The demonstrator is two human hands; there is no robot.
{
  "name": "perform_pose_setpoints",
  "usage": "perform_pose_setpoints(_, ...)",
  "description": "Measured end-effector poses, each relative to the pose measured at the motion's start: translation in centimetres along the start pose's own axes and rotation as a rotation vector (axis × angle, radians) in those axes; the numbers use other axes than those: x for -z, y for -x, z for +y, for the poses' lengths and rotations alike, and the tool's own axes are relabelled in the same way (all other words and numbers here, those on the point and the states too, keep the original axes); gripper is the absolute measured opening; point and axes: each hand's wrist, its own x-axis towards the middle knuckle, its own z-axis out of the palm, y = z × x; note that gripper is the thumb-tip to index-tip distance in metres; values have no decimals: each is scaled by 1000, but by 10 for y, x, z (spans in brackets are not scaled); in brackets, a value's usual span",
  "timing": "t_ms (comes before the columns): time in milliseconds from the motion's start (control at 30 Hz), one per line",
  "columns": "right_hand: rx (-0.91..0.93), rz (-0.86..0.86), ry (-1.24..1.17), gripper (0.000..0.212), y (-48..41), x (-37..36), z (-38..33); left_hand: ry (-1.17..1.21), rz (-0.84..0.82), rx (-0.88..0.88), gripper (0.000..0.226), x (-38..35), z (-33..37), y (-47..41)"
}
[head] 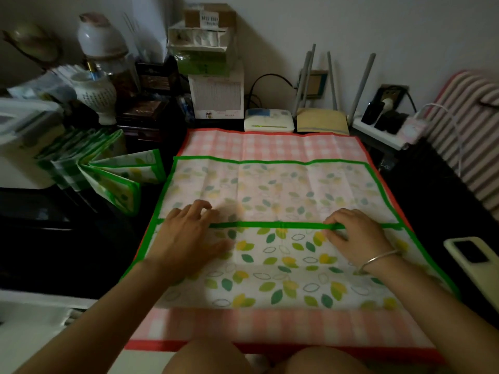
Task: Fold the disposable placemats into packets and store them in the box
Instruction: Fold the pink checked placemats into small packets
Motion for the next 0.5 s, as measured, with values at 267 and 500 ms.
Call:
perform_pose_setpoints(267,-27,40,-6,13,-19,-15,6,177,-41,-274,72,-3,10,35)
perform_pose_setpoints(500,-86,42,46,32,-11,-14,-3,71,-12,-279,75,-39,16,49)
